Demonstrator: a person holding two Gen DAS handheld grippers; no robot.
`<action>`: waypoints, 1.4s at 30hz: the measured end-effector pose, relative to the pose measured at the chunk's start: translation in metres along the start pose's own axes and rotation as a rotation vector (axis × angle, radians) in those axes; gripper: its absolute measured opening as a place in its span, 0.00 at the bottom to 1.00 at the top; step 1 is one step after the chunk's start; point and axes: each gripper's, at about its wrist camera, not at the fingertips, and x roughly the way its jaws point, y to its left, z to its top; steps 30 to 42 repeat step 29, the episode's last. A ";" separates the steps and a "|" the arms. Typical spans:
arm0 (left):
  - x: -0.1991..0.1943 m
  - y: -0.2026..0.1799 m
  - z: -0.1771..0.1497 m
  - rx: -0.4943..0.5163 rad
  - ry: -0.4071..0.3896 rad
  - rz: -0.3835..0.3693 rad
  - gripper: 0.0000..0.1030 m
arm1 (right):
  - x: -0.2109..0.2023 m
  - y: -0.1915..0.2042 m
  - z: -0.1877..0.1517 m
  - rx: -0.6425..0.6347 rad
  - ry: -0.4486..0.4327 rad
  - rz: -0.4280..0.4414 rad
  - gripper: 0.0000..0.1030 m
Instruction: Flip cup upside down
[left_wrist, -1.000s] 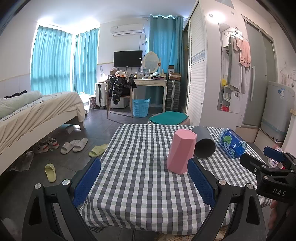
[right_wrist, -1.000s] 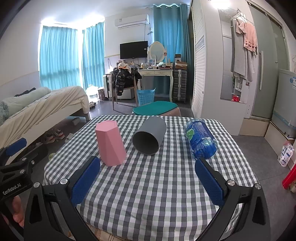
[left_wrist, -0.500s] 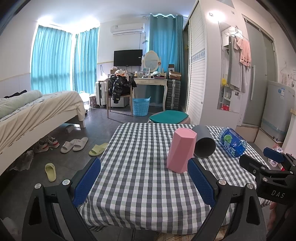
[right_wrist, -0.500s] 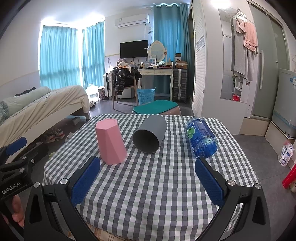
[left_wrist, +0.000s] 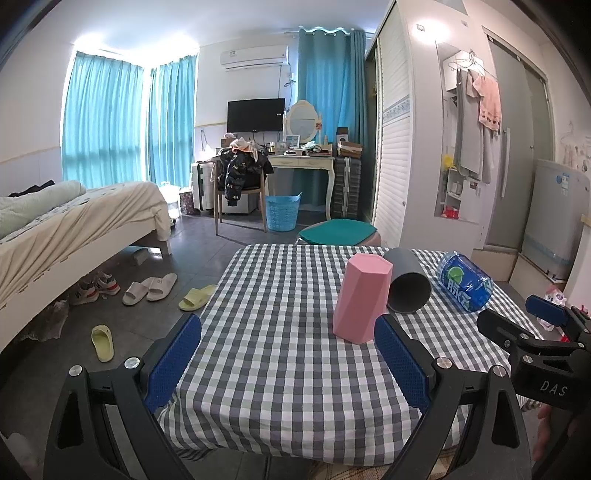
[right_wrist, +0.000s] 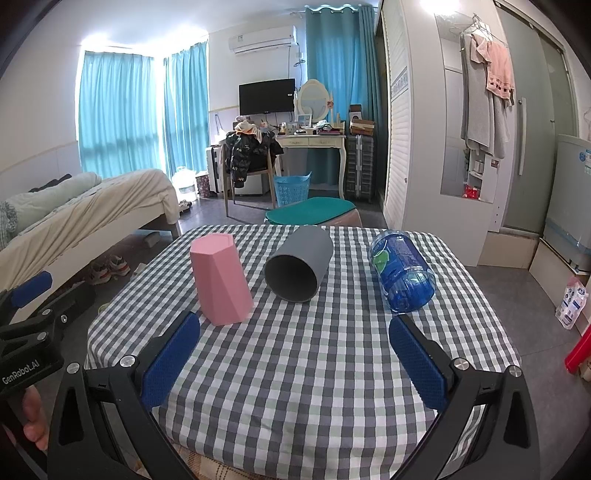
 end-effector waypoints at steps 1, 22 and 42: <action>0.000 0.000 0.000 0.000 0.000 0.000 0.95 | 0.000 0.000 0.000 0.001 0.000 0.000 1.00; 0.001 0.000 -0.001 -0.001 0.001 0.002 0.95 | 0.002 0.003 -0.008 -0.002 0.009 0.005 1.00; 0.001 0.000 -0.001 0.006 -0.004 0.004 0.95 | 0.003 0.004 -0.006 -0.001 0.009 0.004 1.00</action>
